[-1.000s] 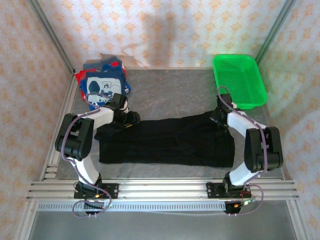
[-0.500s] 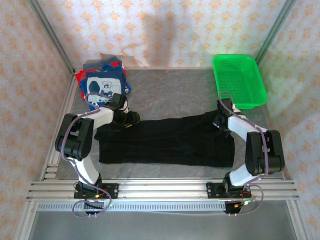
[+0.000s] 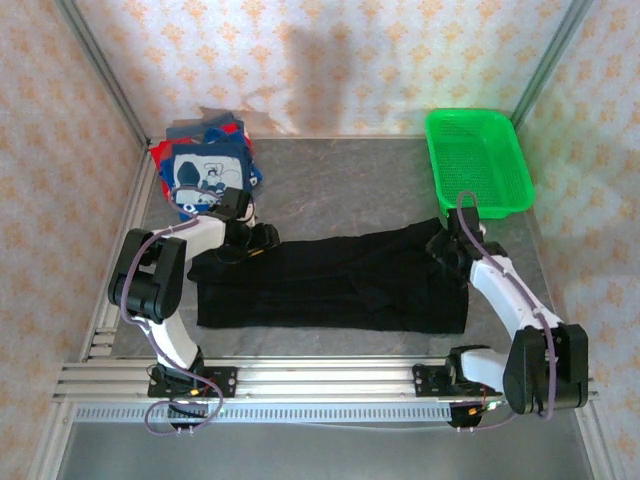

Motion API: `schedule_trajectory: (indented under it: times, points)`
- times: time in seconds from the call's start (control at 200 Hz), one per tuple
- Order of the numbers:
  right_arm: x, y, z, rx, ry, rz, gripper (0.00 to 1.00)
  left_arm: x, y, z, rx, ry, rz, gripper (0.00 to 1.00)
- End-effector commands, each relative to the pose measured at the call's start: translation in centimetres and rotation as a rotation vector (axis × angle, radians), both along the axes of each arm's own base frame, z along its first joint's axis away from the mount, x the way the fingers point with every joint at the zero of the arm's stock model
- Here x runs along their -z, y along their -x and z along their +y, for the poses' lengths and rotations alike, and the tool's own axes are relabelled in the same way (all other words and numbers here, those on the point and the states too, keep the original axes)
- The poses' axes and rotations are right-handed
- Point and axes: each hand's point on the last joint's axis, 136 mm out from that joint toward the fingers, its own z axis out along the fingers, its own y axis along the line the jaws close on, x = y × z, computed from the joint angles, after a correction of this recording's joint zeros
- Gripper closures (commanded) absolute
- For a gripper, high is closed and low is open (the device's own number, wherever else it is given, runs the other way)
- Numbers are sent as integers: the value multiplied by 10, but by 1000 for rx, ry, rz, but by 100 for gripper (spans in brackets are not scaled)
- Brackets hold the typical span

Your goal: Fold and stack the t-shirts

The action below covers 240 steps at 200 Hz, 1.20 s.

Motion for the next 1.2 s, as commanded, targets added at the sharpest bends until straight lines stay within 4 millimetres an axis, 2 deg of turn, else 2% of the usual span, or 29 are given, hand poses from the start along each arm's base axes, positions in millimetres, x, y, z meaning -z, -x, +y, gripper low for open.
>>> schedule_trajectory:
  times: [0.0, 0.185, 0.55, 0.731, 0.821, 0.871, 1.126, 1.196]
  points:
    - [24, 28, 6, 16, -59, 109, 60, 19, 23, 12, -4, -38, 101, 46]
    - [26, 18, 15, -21, -97, 51, 58, 22, 24, 12, -2, -39, 110, 46]
    - [34, 14, 28, -79, -153, 4, 57, 25, 25, 13, -2, -44, 112, 47]
    - [31, 9, 36, -99, -196, -34, 58, 26, 25, 13, -2, -44, 117, 47]
    - [32, 12, 36, -103, -197, -26, 64, 27, 25, 13, -3, -46, 119, 47]
    - [25, 11, 36, -108, -198, -51, 69, 27, 25, 13, -1, -47, 118, 47]
    - [24, 24, 35, -101, -194, -17, 99, 31, 26, 14, -2, -52, 127, 47]
    - [20, 28, 31, -86, -183, -12, 100, 32, 26, 14, -5, -53, 130, 48]
